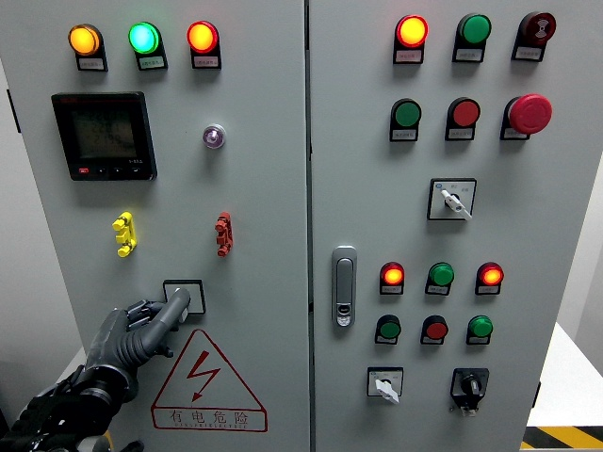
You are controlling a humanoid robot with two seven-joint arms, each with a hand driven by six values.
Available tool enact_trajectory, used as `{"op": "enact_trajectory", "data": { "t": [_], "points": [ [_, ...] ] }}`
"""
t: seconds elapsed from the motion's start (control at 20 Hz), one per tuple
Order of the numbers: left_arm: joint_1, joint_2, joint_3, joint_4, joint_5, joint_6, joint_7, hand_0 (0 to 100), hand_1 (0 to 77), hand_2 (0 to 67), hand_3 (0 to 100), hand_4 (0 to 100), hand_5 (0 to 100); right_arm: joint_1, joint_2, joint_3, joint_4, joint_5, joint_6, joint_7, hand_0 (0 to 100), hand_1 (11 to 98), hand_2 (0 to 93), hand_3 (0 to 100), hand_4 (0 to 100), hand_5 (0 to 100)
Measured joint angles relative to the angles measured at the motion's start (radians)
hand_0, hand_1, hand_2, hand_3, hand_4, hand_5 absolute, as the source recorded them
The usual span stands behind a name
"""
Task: Turn on light switch 1
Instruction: 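Twist the white rotary switch knob clockwise with the left hand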
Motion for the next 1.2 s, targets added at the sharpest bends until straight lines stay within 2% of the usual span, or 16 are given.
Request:
{"op": "enact_trajectory", "data": {
  "t": [0.2,0.35,0.6,0.7,1.1,1.2],
  "points": [
    [-0.002,0.0,0.003,0.0,0.0,-0.001,0.005,49,62.1,50.9,81,99,73,0.0,-0.0001,0.0,0.0,0.0,0.0,0.0,0,20.3,0.0,20,19,10],
    [-0.004,0.001,0.003,0.0,0.0,-0.001,0.01,55,64.3,50.8,81,99,73,0.0,-0.0002,0.0,0.0,0.0,0.0,0.0,0,19.4,0.0,20,19,10],
    [-0.006,0.002,0.004,0.001,0.0,-0.001,0.013,76,68.8,51.3,80,98,72,0.0,-0.0006,0.0,0.0,0.0,0.0,0.0,0,20.3,0.0,20,19,10],
    [-0.007,0.003,0.004,0.001,0.0,-0.001,0.014,80,69.1,51.4,80,98,72,0.0,-0.0004,0.0,0.0,0.0,0.0,0.0,0,19.6,0.0,20,19,10],
    [-0.008,0.003,0.003,0.001,0.0,0.0,0.014,88,65.5,51.5,80,98,72,0.0,0.0,0.0,0.0,0.0,0.0,0.0,0,19.9,0.0,20,19,10],
    [-0.008,0.003,0.003,0.001,0.0,0.001,0.014,89,61.1,51.3,81,98,72,0.0,-0.0001,0.0,0.0,0.0,0.0,0.0,0,20.2,0.0,20,19,10]
  ]
}}
